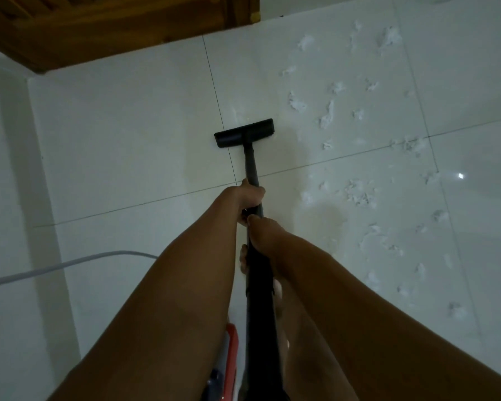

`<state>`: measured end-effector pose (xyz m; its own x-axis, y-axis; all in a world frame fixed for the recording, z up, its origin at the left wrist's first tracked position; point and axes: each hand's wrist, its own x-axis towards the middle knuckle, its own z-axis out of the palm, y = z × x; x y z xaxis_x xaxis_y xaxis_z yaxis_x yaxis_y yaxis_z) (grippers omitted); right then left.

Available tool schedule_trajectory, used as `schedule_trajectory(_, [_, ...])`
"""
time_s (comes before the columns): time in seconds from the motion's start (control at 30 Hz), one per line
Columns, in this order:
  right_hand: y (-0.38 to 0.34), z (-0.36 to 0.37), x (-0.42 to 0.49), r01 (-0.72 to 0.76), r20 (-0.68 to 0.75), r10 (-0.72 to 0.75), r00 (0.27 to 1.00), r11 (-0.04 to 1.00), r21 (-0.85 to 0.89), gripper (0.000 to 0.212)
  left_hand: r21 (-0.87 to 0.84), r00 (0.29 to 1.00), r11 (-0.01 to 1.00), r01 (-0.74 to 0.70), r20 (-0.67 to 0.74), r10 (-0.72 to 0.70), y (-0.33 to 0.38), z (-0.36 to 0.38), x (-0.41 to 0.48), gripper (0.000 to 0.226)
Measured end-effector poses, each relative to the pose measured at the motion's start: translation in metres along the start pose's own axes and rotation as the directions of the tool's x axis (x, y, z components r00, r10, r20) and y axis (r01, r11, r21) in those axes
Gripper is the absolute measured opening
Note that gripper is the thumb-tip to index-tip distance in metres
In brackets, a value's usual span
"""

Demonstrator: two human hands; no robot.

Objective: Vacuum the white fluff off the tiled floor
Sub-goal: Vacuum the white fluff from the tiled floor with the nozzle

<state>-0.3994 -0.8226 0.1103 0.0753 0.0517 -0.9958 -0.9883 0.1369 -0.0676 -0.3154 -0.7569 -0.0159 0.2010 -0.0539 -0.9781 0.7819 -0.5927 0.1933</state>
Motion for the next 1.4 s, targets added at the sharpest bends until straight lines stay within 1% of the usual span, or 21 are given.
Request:
schedule_trajectory(0.03, [0.012, -0.002, -0.003, -0.037, 0.017, 0.036, 0.999, 0.998, 0.052, 0.038, -0.006, 1.0, 1.0, 0.007, 0.003, -0.007, -0.006, 0.006, -0.002, 0.062])
schedule_trajectory(0.07, [0.021, -0.005, -0.004, -0.055, 0.005, 0.055, 0.998, 0.996, 0.064, 0.036, -0.012, 1.0, 1.0, 0.011, 0.008, -0.011, -0.013, 0.012, -0.004, 0.063])
schedule_trajectory(0.1, [0.027, -0.007, -0.008, -0.093, 0.032, 0.091, 0.995, 0.99, 0.102, 0.035, -0.019, 1.0, 1.0, 0.016, 0.012, -0.016, -0.018, 0.018, -0.005, 0.063])
schedule_trajectory(0.3, [0.058, -0.013, -0.017, -0.107, 0.022, 0.106, 0.994, 0.991, 0.079, 0.035, -0.033, 1.0, 0.999, 0.022, 0.018, -0.022, -0.046, 0.041, -0.01, 0.065])
schedule_trajectory(0.43, [0.087, -0.017, -0.018, -0.078, 0.038, 0.076, 0.996, 0.995, 0.059, 0.034, -0.029, 0.999, 0.999, 0.029, 0.026, -0.028, -0.067, 0.056, -0.017, 0.069])
schedule_trajectory(0.53, [0.109, -0.024, -0.015, -0.096, 0.068, 0.09, 0.994, 0.991, 0.094, 0.023, -0.041, 0.999, 0.999, 0.035, 0.023, -0.034, -0.083, 0.073, -0.026, 0.069])
schedule_trajectory(0.6, [0.128, -0.034, -0.019, -0.088, 0.082, 0.081, 0.993, 0.992, 0.088, 0.021, -0.051, 0.999, 0.998, 0.035, 0.014, -0.034, -0.096, 0.091, -0.033, 0.067])
schedule_trajectory(0.67, [0.152, -0.044, -0.019, -0.061, 0.101, 0.056, 0.993, 0.997, 0.039, 0.019, -0.053, 1.0, 0.998, 0.021, -0.002, -0.021, -0.112, 0.11, -0.039, 0.065])
schedule_trajectory(0.7, [0.166, -0.049, -0.02, -0.048, 0.096, 0.047, 0.994, 0.999, 0.006, 0.018, -0.032, 1.0, 0.999, 0.012, -0.011, -0.013, -0.122, 0.121, -0.039, 0.069])
schedule_trajectory(0.77, [0.197, -0.059, -0.016, 0.02, 0.072, -0.014, 0.997, 0.997, -0.08, 0.021, 0.019, 1.0, 1.0, -0.002, -0.014, 0.002, -0.147, 0.144, -0.03, 0.087])
schedule_trajectory(0.83, [0.232, -0.072, -0.016, 0.061, 0.04, -0.056, 0.998, 0.986, -0.152, 0.027, 0.04, 1.0, 0.999, -0.006, -0.022, 0.007, -0.175, 0.171, -0.023, 0.096])
schedule_trajectory(0.87, [0.249, -0.079, -0.017, 0.068, 0.038, -0.063, 0.997, 0.985, -0.159, 0.031, 0.047, 1.0, 0.999, -0.004, -0.027, 0.006, -0.186, 0.186, -0.03, 0.093])
schedule_trajectory(0.93, [0.282, -0.092, -0.028, 0.048, 0.043, -0.043, 0.998, 0.989, -0.139, 0.039, 0.061, 0.999, 0.998, -0.017, -0.045, 0.02, -0.206, 0.214, -0.046, 0.079])
schedule_trajectory(1.0, [0.312, -0.104, -0.037, 0.036, 0.05, -0.029, 0.998, 0.991, -0.128, 0.042, 0.079, 0.997, 0.997, -0.026, -0.065, 0.031, -0.228, 0.237, -0.052, 0.07])
schedule_trajectory(1.1, [0.355, -0.117, -0.048, 0.05, 0.052, -0.044, 0.998, 0.989, -0.139, 0.038, 0.073, 0.996, 0.996, -0.055, -0.063, 0.059, -0.257, 0.269, -0.071, 0.067])
schedule_trajectory(1.17, [0.381, -0.125, -0.057, 0.04, 0.07, -0.031, 0.997, 0.99, -0.138, 0.034, 0.059, 0.997, 0.997, -0.045, -0.061, 0.049, -0.274, 0.288, -0.087, 0.063])
schedule_trajectory(1.3, [0.425, -0.131, -0.063, 0.005, 0.038, -0.001, 0.999, 0.992, -0.123, 0.032, -0.058, 1.0, 0.998, 0.01, -0.009, -0.011, -0.308, 0.318, -0.108, 0.063])
schedule_trajectory(1.4, [0.452, -0.131, -0.059, -0.013, 0.028, 0.015, 1.0, 0.996, -0.088, 0.04, -0.074, 1.0, 0.997, 0.026, 0.014, -0.025, -0.327, 0.333, -0.118, 0.064])
